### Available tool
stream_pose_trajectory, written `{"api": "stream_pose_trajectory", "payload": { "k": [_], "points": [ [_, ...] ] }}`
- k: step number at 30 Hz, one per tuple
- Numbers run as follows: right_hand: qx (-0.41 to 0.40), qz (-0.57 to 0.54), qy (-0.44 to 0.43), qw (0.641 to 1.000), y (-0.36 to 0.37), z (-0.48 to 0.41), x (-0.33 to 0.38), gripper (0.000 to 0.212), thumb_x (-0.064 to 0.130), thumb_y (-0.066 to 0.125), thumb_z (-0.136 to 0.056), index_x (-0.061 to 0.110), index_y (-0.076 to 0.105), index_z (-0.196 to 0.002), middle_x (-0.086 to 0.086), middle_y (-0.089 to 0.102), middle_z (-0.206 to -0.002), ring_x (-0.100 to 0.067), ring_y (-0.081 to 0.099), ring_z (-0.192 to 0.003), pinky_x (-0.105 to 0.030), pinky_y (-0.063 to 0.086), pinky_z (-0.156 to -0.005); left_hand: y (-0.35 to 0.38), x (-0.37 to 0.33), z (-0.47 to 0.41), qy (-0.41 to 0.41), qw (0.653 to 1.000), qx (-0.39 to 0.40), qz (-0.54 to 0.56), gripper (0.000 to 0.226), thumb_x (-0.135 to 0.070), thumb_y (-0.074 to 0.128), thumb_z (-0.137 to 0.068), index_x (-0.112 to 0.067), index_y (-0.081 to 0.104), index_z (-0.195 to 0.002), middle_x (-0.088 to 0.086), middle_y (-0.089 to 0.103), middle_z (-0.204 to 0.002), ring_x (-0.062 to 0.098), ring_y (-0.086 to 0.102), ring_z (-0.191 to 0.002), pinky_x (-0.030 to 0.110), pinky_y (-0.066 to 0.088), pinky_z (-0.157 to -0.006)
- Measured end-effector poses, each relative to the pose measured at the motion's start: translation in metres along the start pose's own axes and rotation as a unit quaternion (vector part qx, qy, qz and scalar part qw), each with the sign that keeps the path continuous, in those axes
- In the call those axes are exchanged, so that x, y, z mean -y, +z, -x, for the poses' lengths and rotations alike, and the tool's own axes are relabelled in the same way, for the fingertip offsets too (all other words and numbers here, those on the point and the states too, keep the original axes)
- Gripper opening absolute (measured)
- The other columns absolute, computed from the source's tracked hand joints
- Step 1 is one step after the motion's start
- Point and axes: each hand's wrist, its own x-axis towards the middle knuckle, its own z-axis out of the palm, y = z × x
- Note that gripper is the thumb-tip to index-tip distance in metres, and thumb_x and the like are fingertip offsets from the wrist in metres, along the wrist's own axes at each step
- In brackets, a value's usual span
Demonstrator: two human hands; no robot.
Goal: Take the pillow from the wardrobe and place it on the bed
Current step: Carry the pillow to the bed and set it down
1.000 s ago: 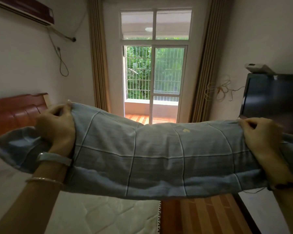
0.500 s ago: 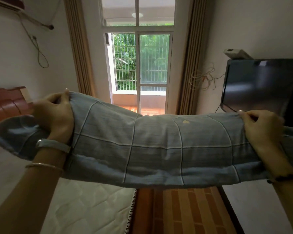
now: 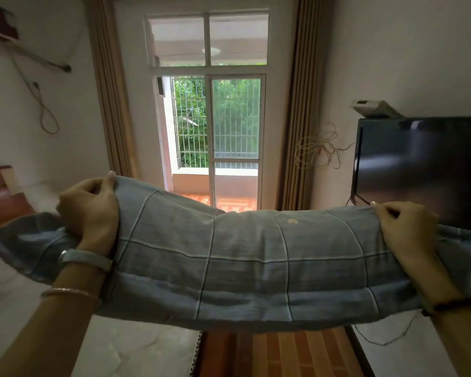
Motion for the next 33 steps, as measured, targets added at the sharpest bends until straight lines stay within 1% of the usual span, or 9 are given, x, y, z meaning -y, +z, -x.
{"api": "stream_pose_trajectory", "payload": {
  "k": [5,8,13,16,19,22,26,30,33],
  "points": [
    [0.010,-0.030,0.016,0.999,0.069,-0.071,-0.017,0.020,0.013,0.060,-0.089,-0.005,0.068,-0.088,-0.024,0.069,-0.080,-0.026,0.055,-0.069,-0.039,0.048,-0.070,0.076,0.001,-0.033,0.017,0.999,-0.043,-0.025,0.034,-0.037,0.063,-0.091,-0.006,0.075,-0.099,0.016,0.075,-0.094,0.023,0.063,-0.080,0.032,0.048,-0.073],
    [0.013,-0.036,0.003,0.999,0.107,-0.107,-0.023,0.023,0.016,0.058,-0.090,-0.004,0.068,-0.088,-0.023,0.068,-0.079,-0.030,0.057,-0.069,-0.043,0.050,-0.072,0.115,0.006,-0.051,0.018,0.998,-0.054,-0.037,0.036,-0.038,0.063,-0.090,-0.006,0.075,-0.100,0.017,0.075,-0.097,0.030,0.069,-0.087,0.033,0.049,-0.077],
    [0.018,-0.046,-0.027,0.998,0.189,-0.162,-0.038,0.023,0.015,0.058,-0.090,-0.004,0.069,-0.082,-0.019,0.065,-0.071,-0.022,0.050,-0.062,-0.029,0.036,-0.066,0.185,0.036,-0.073,0.002,0.995,-0.078,-0.064,0.037,-0.041,0.062,-0.090,-0.007,0.075,-0.098,0.018,0.075,-0.097,0.034,0.069,-0.091,0.040,0.053,-0.080],
    [0.039,-0.066,-0.030,0.997,0.253,-0.193,-0.051,0.022,0.014,0.057,-0.090,-0.002,0.069,-0.081,-0.014,0.062,-0.069,-0.019,0.048,-0.062,-0.030,0.035,-0.066,0.229,0.059,-0.079,-0.019,0.991,-0.094,-0.088,0.038,-0.043,0.061,-0.090,-0.009,0.075,-0.100,0.017,0.075,-0.099,0.035,0.069,-0.093,0.041,0.054,-0.083],
    [0.052,-0.082,-0.053,0.994,0.319,-0.226,-0.072,0.024,0.015,0.059,-0.089,-0.004,0.072,-0.080,-0.022,0.069,-0.074,-0.023,0.051,-0.064,-0.029,0.034,-0.068,0.277,0.078,-0.084,-0.024,0.987,-0.110,-0.113,0.037,-0.041,0.061,-0.091,-0.008,0.075,-0.102,0.018,0.075,-0.100,0.034,0.069,-0.094,0.038,0.050,-0.080],
    [0.094,-0.097,-0.073,0.988,0.384,-0.266,-0.084,0.027,0.018,0.060,-0.089,-0.003,0.073,-0.078,-0.023,0.069,-0.069,-0.029,0.055,-0.063,-0.030,0.035,-0.066,0.326,0.088,-0.098,-0.032,0.982,-0.129,-0.135,0.033,-0.036,0.063,-0.091,-0.008,0.075,-0.104,0.019,0.075,-0.105,0.035,0.068,-0.098,0.036,0.049,-0.081],
    [0.108,-0.132,-0.095,0.981,0.466,-0.318,-0.085,0.022,0.011,0.062,-0.088,-0.006,0.072,-0.080,-0.023,0.070,-0.072,-0.022,0.048,-0.062,-0.026,0.029,-0.066,0.387,0.105,-0.122,-0.048,0.972,-0.158,-0.166,0.031,-0.035,0.063,-0.091,-0.009,0.075,-0.104,0.020,0.074,-0.107,0.037,0.067,-0.099,0.039,0.049,-0.081],
    [0.126,-0.147,-0.103,0.976,0.553,-0.363,-0.085,0.023,0.010,0.062,-0.088,-0.008,0.072,-0.081,-0.026,0.070,-0.074,-0.023,0.048,-0.063,-0.024,0.023,-0.064,0.440,0.129,-0.151,-0.059,0.962,-0.176,-0.200,0.031,-0.036,0.063,-0.091,-0.009,0.076,-0.100,0.019,0.075,-0.102,0.037,0.067,-0.093,0.037,0.048,-0.077],
    [0.143,-0.156,-0.109,0.971,0.624,-0.389,-0.085,0.024,0.012,0.062,-0.089,-0.009,0.073,-0.083,-0.026,0.071,-0.076,-0.022,0.048,-0.062,-0.023,0.027,-0.065,0.480,0.153,-0.177,-0.062,0.956,-0.192,-0.212,0.033,-0.037,0.063,-0.091,-0.008,0.076,-0.098,0.020,0.075,-0.101,0.038,0.067,-0.092,0.039,0.050,-0.078]
  ]
}}
